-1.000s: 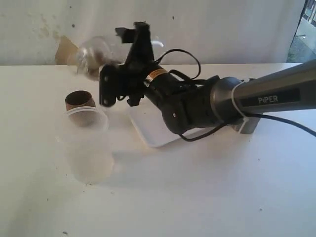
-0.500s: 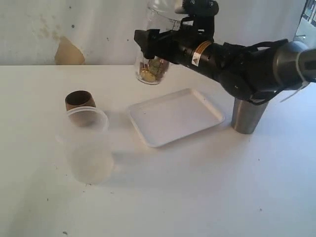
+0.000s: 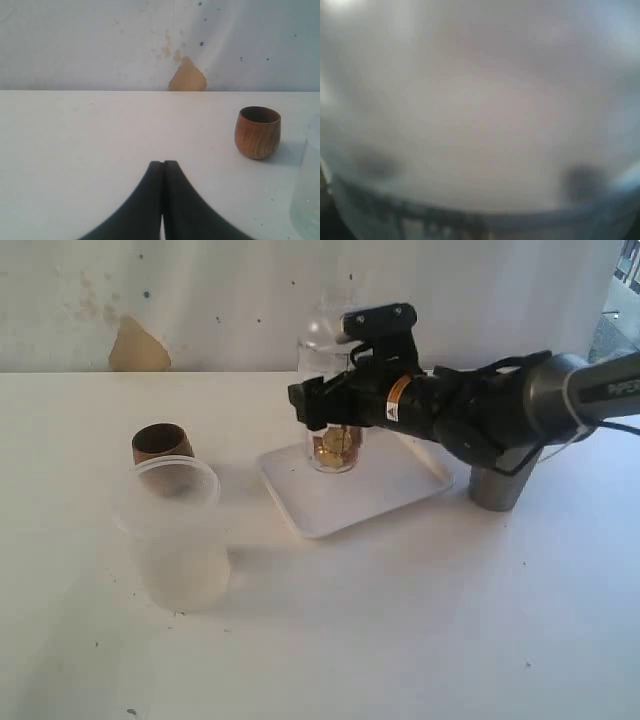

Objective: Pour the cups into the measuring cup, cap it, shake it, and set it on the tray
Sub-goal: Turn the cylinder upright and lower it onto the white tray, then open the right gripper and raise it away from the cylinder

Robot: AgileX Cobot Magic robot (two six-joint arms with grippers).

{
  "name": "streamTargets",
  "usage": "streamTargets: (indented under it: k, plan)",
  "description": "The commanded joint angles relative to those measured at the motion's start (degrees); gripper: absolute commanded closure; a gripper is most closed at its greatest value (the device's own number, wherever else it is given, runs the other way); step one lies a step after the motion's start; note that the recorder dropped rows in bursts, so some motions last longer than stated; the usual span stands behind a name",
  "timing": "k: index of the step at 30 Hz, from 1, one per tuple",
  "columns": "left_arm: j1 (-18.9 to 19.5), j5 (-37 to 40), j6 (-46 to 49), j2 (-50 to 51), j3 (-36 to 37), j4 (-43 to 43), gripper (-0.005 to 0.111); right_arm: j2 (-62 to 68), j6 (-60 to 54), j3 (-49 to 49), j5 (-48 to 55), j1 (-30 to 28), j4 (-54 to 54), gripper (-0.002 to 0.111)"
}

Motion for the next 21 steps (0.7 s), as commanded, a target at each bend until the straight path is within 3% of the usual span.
streamTargets:
  k: [1,15,17,18,19,20,21]
  plan:
    - [-0.14,-0.71,0.00,-0.14,0.27,-0.13,0.107,4.96,-2.72,-0.50,-9.89,-0.73,-0.30,0.108]
    - [-0.14,-0.71,0.00,-0.14,0.27,-0.13,0.107,7.74,-7.83,-0.50,-11.57,-1.76,-0.08,0.105]
    - [-0.14,-0.71,0.00,-0.14,0.27,-0.13,0.107,7.74,-4.54,-0.50,-13.28,-1.76,-0.08,0.087]
    - [-0.14,-0.71,0.00,-0.14,0.27,-0.13,0.107,7.74,-2.26,-0.50,-13.35,-1.76,-0.08,0.064]
    - [-0.14,-0.71,0.00,-0.14,0.27,-0.13,0.107,7.74,-1.39,-0.50,-13.24,-1.76,-0.08,0.054]
    - [-0.14,-0.71,0.00,-0.14,0.27,-0.13,0.107,7.74,-0.54,-0.50,-11.89,-1.76,0.37,0.029]
    - [-0.14,-0.71,0.00,-0.14,0.27,-0.13,0.107,7.74,-0.54,-0.50,-11.01,-1.76,0.25,0.021]
